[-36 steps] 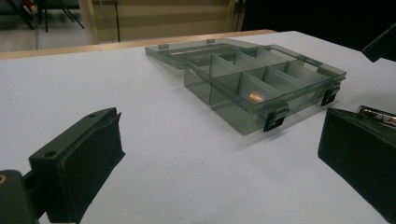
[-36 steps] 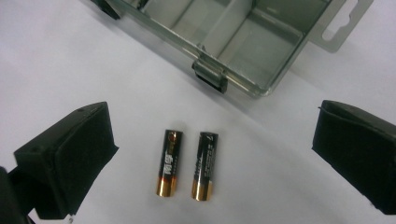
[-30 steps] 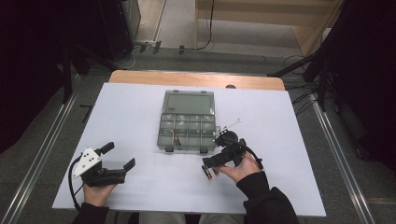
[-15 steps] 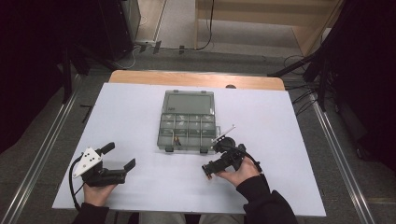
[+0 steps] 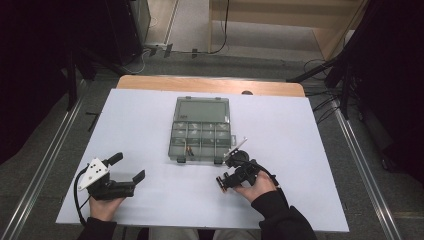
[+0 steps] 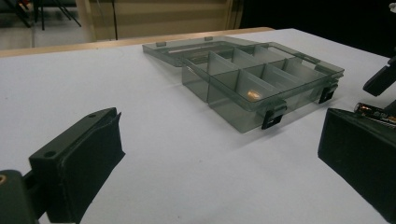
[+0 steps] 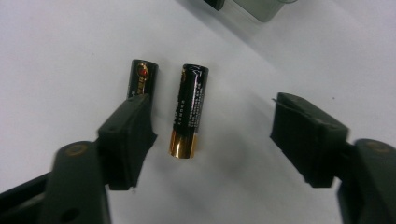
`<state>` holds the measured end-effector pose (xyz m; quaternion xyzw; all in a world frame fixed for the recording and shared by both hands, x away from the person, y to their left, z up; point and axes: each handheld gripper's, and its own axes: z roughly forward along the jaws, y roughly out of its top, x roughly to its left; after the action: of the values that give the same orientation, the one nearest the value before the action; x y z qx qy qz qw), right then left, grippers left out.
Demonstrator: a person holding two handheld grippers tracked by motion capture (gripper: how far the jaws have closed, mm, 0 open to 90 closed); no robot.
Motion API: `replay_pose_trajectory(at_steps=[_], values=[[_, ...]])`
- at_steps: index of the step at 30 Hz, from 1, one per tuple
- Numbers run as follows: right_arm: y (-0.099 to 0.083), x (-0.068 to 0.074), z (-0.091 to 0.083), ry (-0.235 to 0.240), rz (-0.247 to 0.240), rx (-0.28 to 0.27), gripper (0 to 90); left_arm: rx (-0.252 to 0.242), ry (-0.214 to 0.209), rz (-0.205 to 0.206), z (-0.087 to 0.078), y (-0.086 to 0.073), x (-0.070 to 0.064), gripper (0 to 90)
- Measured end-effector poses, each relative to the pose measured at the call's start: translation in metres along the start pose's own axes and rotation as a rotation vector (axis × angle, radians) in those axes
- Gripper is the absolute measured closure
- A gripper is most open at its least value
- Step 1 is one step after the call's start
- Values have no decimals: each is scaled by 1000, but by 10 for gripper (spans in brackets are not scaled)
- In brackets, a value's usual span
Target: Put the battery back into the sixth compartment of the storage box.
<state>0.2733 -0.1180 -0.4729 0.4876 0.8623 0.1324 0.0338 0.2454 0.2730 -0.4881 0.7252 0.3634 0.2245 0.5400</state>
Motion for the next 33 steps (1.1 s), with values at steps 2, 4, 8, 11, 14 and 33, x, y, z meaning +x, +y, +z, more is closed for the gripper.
replay_pose_trajectory(at_steps=[2,4,8,11,14,33], values=[[0,0,0,-3,-6,2,408,0,-1,0,0,0,0,0],[0,1,1,-7,-3,6,460,0,-1,0,0,0,0,0],[0,3,1,-9,-19,-2,559,1,0,0,0,0,0,0],[0,4,1,-7,-20,-4,597,1,-1,0,0,0,0,0],[1,4,3,-11,-18,6,642,0,1,1,0,0,0,0],[2,-1,7,38,25,23,777,3,2,3,1,0,0,0]])
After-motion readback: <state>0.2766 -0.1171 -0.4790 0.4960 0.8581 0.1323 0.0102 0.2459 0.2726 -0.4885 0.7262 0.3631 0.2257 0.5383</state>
